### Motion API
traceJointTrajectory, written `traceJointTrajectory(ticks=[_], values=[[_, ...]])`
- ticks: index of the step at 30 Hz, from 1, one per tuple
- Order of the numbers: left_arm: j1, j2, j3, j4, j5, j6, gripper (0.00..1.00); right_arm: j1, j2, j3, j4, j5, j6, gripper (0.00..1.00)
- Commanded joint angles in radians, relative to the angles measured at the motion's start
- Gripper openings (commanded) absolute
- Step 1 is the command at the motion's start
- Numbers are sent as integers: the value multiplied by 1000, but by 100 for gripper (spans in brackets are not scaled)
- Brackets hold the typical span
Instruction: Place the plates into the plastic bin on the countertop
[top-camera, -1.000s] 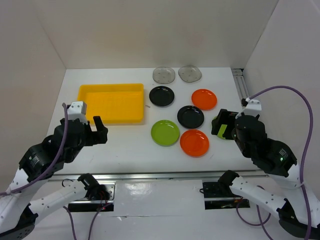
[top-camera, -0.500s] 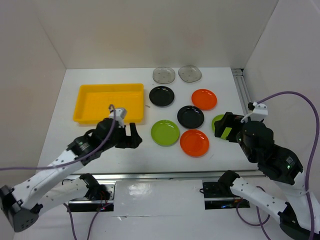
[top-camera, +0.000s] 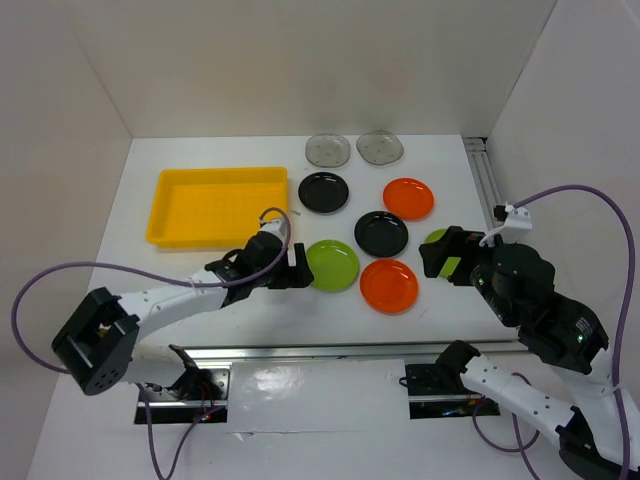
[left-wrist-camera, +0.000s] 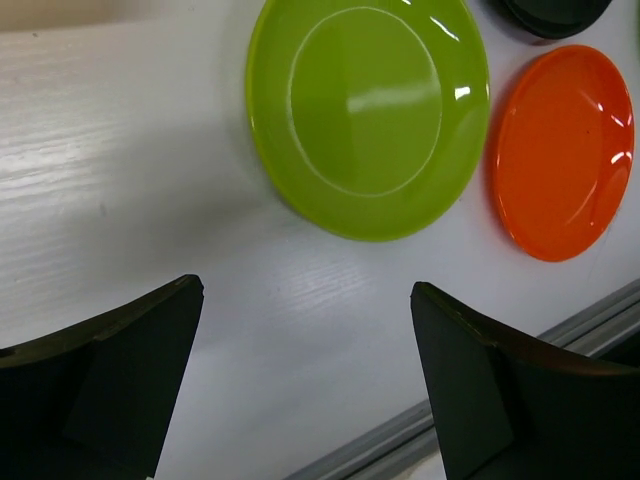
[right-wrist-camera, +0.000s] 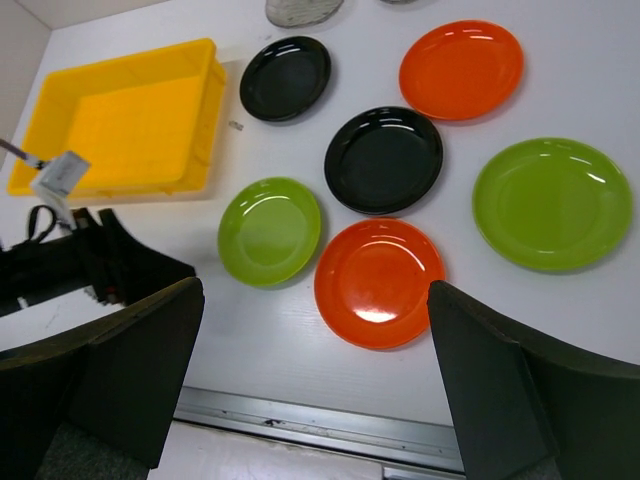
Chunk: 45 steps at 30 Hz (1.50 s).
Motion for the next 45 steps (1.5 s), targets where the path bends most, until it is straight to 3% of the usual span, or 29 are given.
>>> traceJointTrajectory(ticks=[1,12,20,25,29,33,35,37,42,45], values=[[17,88,-9,181,1,-39,98,-7,9,-2,88,-45,-3,100],[17,287,-31,423,-33,-69,84,-7,0,-2,108,-83,-3,100],[17,341,-31,437,-80,-89,76,-16,-11,9,99,-83,-3,100],[17,363,-21,413,-99,-111,57,-16,-20,0,99,-83,6,100],[17,363,-21,401,-128,-131,50,-16,-31,0,90,-93,6,100],[17,363,-34,399,-148,-142,30,-16,-31,9,81,-93,6,100],[17,363,-15,373,-158,-151,11,-16,-40,9,81,-93,15,100],[17,363,1,350,-159,-151,0,-25,-40,9,81,-93,15,100],[17,341,55,235,-179,-151,0,-25,-40,9,70,-102,15,100],[17,237,64,192,-188,-160,0,-34,-40,9,59,-102,15,100]])
